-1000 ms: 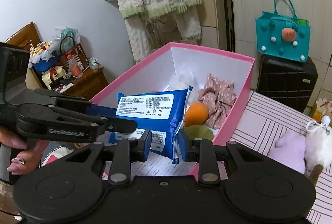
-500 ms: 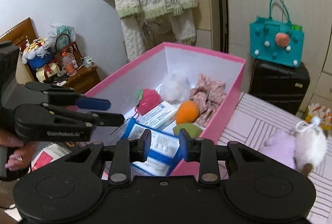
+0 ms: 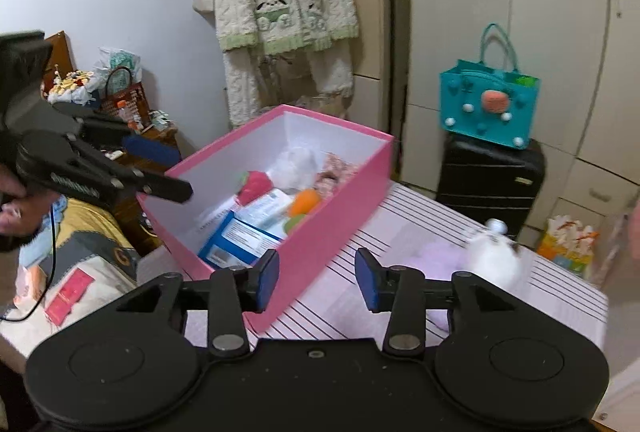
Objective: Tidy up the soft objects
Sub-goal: 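Move both tools toward the lilac and white plush toys on the table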
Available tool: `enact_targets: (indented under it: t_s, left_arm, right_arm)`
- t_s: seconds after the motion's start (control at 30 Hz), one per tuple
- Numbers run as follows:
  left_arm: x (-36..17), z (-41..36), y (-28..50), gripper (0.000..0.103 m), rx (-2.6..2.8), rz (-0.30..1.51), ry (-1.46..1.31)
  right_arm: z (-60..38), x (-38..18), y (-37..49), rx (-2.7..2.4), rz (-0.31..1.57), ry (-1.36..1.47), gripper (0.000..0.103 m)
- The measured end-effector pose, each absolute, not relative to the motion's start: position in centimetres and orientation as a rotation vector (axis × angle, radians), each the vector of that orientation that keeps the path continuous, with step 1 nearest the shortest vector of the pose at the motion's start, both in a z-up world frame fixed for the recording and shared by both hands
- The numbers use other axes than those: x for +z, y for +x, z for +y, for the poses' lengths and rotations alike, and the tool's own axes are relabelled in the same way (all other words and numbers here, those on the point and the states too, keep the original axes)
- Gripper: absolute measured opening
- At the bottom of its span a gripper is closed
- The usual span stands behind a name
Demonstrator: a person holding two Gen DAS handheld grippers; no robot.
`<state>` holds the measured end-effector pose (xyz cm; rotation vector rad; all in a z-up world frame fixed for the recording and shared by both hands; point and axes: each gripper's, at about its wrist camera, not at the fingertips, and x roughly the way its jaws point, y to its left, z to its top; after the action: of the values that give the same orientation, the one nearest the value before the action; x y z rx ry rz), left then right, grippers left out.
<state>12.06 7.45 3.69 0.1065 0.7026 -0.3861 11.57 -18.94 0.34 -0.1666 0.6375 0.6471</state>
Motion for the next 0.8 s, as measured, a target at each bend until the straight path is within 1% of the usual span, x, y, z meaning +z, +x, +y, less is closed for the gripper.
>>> enact_targets:
  t_s: [0.2,0.4,0.6,0.8]
  left_arm:
    - [4.6,3.4,11.9,0.068,-0.483,0.662,0.108]
    - [3.9,-0.9,13.7,0.069,-0.542,0.690,0.092]
    - [2.5,-4.7,15.3,0.070,-0.563,0.707,0.091]
    - [0.1,-7.8,17.8,0.069,-0.530,0.743,0.096]
  right_arm:
    - [-22.4,0.3,10.6,0.602,0.639,-0.190,0.055]
    - [-25.2,-0.7,11.0,0.576,0.629,-0.178,0.061]
    - [-27.4,-2.5,12.6,0.572,0.616,-0.145,0.063]
    - [-27.1,-5.2,14.9,0.670,0.606,-0.128,0.064]
